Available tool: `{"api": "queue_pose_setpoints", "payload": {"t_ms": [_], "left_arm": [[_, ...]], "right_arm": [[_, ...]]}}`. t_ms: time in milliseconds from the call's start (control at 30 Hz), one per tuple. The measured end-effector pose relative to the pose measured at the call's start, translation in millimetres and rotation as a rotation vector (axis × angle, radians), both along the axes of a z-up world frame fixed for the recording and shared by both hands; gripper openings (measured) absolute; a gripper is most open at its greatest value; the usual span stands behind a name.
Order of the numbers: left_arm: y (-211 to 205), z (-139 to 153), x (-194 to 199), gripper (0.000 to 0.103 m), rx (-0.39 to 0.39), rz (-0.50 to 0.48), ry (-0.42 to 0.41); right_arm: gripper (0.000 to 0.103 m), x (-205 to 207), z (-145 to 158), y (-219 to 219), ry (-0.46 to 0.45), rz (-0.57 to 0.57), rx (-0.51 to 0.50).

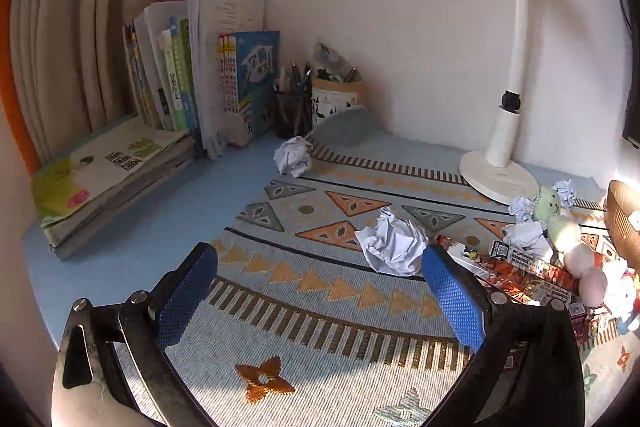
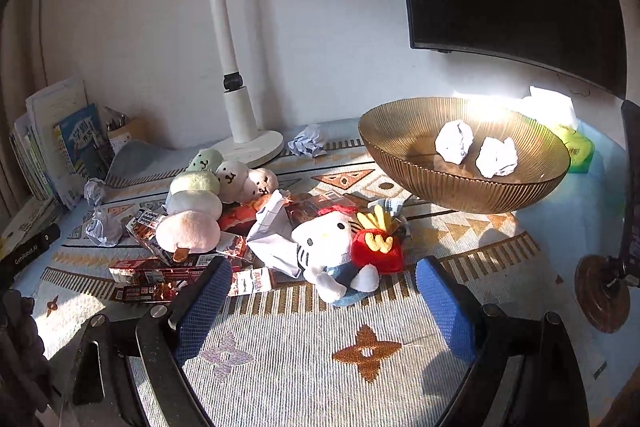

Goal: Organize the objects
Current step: 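Move left gripper to a paper ball while right gripper approaches Hello Kitty plush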

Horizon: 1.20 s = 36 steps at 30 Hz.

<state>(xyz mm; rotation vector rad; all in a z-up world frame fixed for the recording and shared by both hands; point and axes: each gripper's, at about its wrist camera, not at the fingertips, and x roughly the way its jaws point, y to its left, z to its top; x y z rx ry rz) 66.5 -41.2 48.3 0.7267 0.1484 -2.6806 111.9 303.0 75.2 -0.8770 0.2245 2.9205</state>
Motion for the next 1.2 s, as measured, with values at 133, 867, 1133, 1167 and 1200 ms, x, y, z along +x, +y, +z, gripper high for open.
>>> {"api": "queue_pose_setpoints", "payload": {"t_ms": [133,867,1133,1167,1200], "left_arm": [[-3,-14,-7,0.102,0.037,-0.012,-0.052],[-4,-20,-8,0.102,0.105,-0.064,-0.068],[-10,-22,-8,0.102,0.151,-0.057,-0.066],[-10,-22,-8,0.102,0.152,-0.058,-0.067],[-10,-22,-8,0.102,0.152,-0.060,-0.067]], "right_arm": [[0.093,-8,-5,2,-0.055,-0.053,0.003],[0.094,-15,-11,-18,-0.105,-0.053,0.143],[0.097,-15,-12,-22,-0.106,-0.050,0.159],[0.097,-15,-12,-22,-0.108,-0.050,0.158],[0.097,-16,-12,-22,-0.108,-0.050,0.157]]}}
